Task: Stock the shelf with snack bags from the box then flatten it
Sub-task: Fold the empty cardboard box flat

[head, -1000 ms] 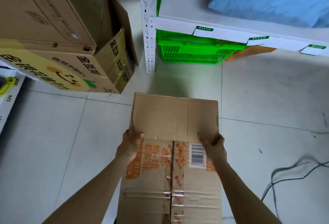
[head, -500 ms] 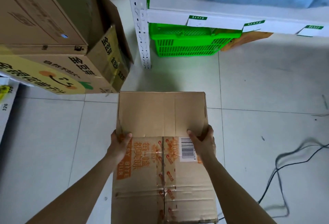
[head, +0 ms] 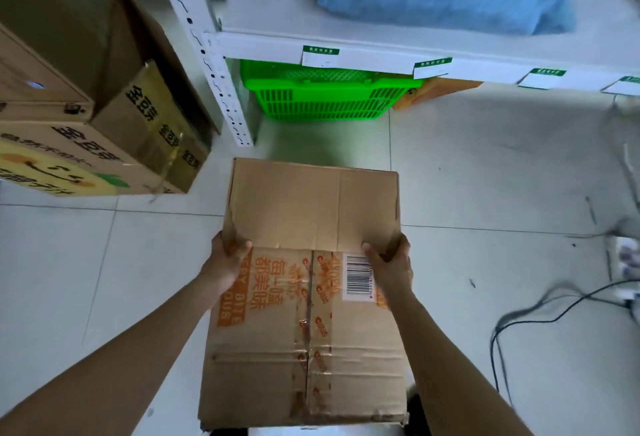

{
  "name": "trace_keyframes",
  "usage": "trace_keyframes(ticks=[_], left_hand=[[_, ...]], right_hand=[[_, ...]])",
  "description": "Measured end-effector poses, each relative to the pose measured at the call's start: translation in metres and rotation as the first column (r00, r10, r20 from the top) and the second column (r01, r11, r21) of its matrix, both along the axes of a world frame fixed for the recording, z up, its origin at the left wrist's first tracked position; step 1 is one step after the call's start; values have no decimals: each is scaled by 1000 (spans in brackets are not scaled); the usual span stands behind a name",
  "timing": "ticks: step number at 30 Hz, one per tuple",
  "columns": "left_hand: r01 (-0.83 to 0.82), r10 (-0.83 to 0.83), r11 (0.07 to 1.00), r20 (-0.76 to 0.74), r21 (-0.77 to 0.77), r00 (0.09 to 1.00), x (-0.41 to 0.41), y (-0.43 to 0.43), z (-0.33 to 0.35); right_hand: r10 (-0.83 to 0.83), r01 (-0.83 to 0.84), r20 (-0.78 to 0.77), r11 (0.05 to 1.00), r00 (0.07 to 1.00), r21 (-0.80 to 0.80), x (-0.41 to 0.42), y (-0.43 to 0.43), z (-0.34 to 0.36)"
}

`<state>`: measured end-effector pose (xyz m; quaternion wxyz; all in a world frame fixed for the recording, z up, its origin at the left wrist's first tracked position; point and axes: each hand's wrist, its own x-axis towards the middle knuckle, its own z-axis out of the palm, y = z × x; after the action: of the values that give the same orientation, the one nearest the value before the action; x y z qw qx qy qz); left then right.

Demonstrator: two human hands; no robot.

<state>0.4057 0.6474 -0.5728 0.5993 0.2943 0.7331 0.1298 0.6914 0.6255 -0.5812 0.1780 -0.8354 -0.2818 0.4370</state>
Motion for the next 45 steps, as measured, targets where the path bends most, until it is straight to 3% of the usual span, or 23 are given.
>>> trace_keyframes(ticks=[6, 16, 27, 42, 45], left_hand=[[-10, 11, 999, -34, 35, 999, 78, 9, -30], [-54, 54, 999, -51, 4, 997, 242, 25, -21], [74, -72, 997, -74, 20, 995, 385, 48, -26], [10, -5, 997, -65, 75, 998, 432, 62, -44], [52, -35, 994, -177, 96, 984, 438, 58, -36]], right_hand=[[-5, 5, 3, 1000, 1000, 12, 92, 12, -4], [2, -2, 1, 1000, 1000, 23, 253, 29, -10], [-63, 62, 22, 996, 998, 65, 396, 35, -6], [-26, 19, 68, 995, 997, 96, 440, 57, -11], [-44, 37, 87, 996, 995, 76, 437, 57, -11]])
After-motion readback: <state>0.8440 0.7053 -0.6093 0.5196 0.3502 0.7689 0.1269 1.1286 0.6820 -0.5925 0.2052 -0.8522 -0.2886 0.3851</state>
